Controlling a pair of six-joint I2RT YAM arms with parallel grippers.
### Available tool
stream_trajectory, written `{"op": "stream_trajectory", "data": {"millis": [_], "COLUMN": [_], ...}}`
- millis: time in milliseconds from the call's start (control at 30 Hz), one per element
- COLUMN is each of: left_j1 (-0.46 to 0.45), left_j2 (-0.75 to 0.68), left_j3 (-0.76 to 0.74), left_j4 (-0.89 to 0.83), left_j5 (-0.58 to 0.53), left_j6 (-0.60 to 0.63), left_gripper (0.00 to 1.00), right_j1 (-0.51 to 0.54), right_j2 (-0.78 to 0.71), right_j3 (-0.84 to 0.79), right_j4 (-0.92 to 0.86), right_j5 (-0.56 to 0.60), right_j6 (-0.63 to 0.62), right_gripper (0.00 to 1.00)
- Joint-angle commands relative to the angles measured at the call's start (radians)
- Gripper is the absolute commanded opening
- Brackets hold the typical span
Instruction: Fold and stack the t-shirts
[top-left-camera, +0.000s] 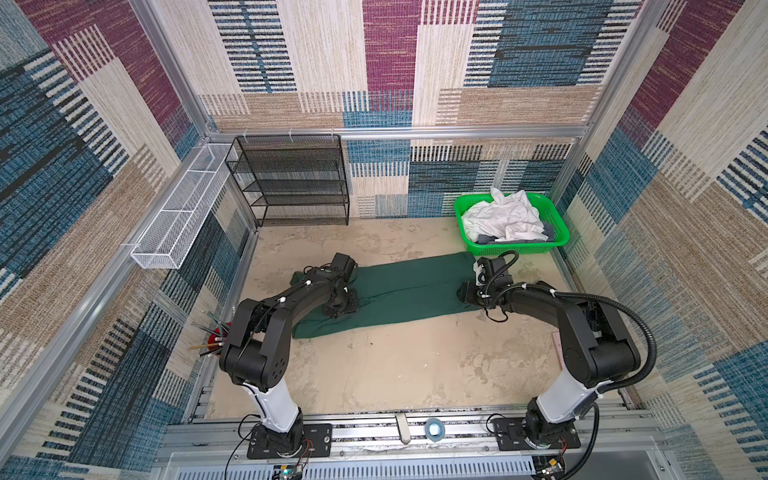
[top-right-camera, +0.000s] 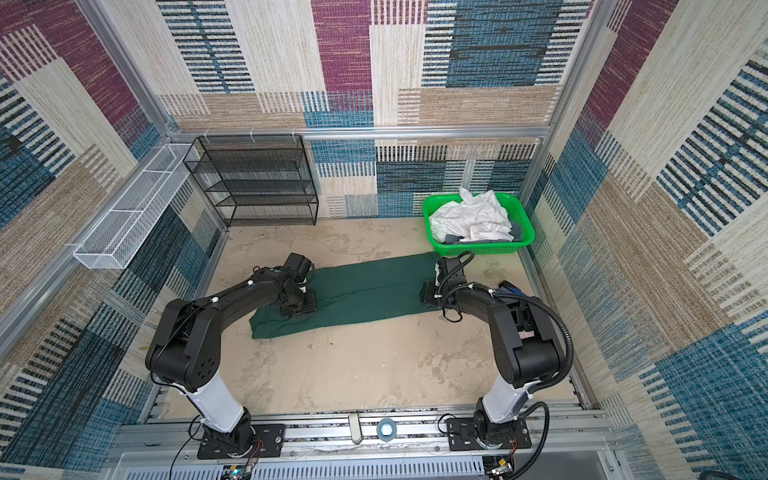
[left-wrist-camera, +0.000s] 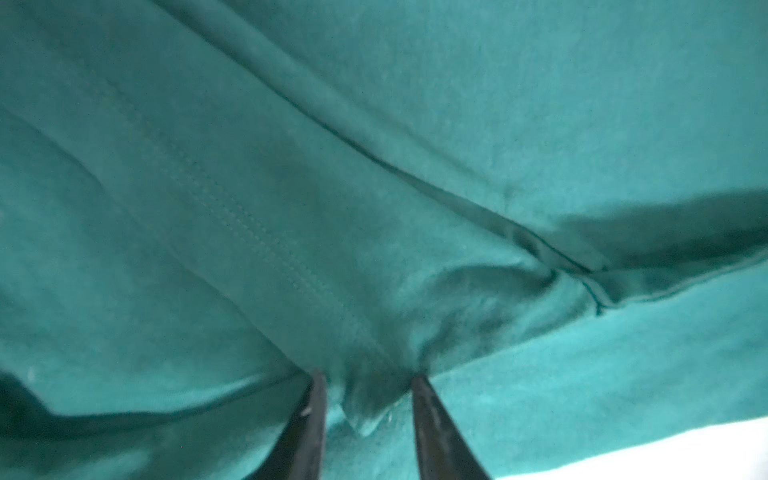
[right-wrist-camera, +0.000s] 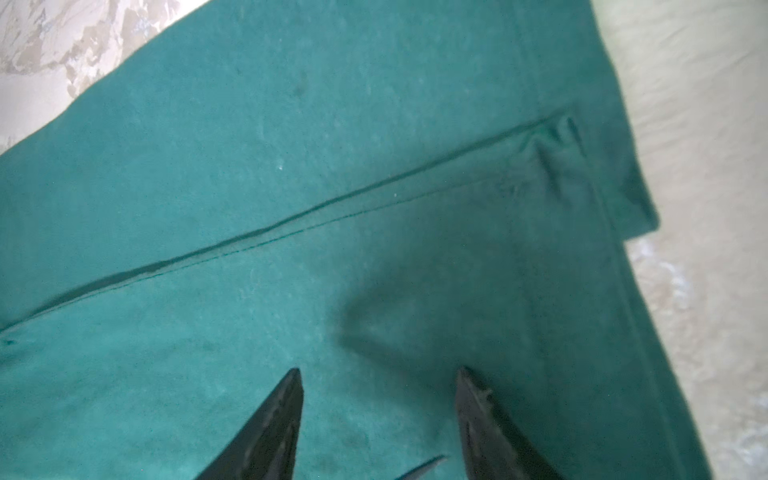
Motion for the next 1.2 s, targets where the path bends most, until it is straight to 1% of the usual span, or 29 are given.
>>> {"op": "stream_trajectory", "data": {"millis": [0, 33, 100, 200, 333, 467, 500, 533, 633, 733, 800, 1033, 1133, 1167], "left_j1": [-0.001, -0.002, -0.002, -0.001, -0.002, -0.007, -0.008, -0.008, -0.009, -0.013, -0.014, -0.013, -0.014, -0.014], "left_j2": [0.013, 0.017, 0.021, 0.018, 0.0, -0.035, -0.039, -0.042, -0.044, -0.042, -0.035, 0.003, 0.013, 0.015], "left_j3": [0.02, 0.023, 0.026, 0.03, 0.031, -0.002, -0.009, -0.016, -0.024, -0.029, -0.029, -0.011, -0.008, -0.006], "left_j4": [-0.016, -0.016, -0.012, -0.01, -0.018, -0.007, -0.006, -0.005, -0.008, -0.005, -0.002, 0.002, 0.006, 0.007], "left_j5": [-0.018, -0.017, -0.007, -0.003, 0.007, 0.011, 0.011, 0.015, 0.017, 0.01, 0.004, -0.004, -0.009, -0.01], "left_j6": [0.003, 0.001, 0.0, -0.003, -0.005, -0.012, -0.014, -0.014, -0.014, -0.014, -0.014, -0.015, -0.017, -0.019], "left_gripper": [0.18, 0.15, 0.11, 0.01, 0.0, 0.0, 0.01, 0.03, 0.13, 0.27, 0.31, 0.32, 0.29, 0.25], "right_j1": [0.002, 0.001, 0.001, 0.001, 0.001, 0.001, 0.001, 0.001, 0.001, 0.001, 0.001, 0.001, 0.001, 0.001], "right_j2": [0.001, 0.0, -0.001, -0.003, -0.007, -0.006, -0.003, -0.001, 0.003, 0.0, 0.002, 0.002, 0.003, 0.003], "right_j3": [-0.004, -0.007, -0.008, -0.01, -0.015, -0.026, -0.026, -0.026, -0.029, -0.033, -0.034, -0.037, -0.036, -0.038], "right_j4": [0.015, 0.016, 0.015, 0.012, 0.013, 0.022, 0.024, 0.025, 0.025, 0.03, 0.03, 0.028, 0.027, 0.027], "right_j5": [-0.005, -0.006, -0.007, -0.008, -0.008, -0.014, -0.016, -0.019, -0.025, -0.027, -0.027, -0.027, -0.027, -0.028], "right_j6": [-0.004, -0.003, -0.007, -0.01, -0.011, -0.009, -0.01, -0.012, -0.011, -0.011, -0.012, -0.017, -0.02, -0.02], "right_gripper": [0.6, 0.61, 0.61, 0.61, 0.61, 0.61, 0.61, 0.61, 0.61, 0.61, 0.61, 0.61, 0.61, 0.61]}}
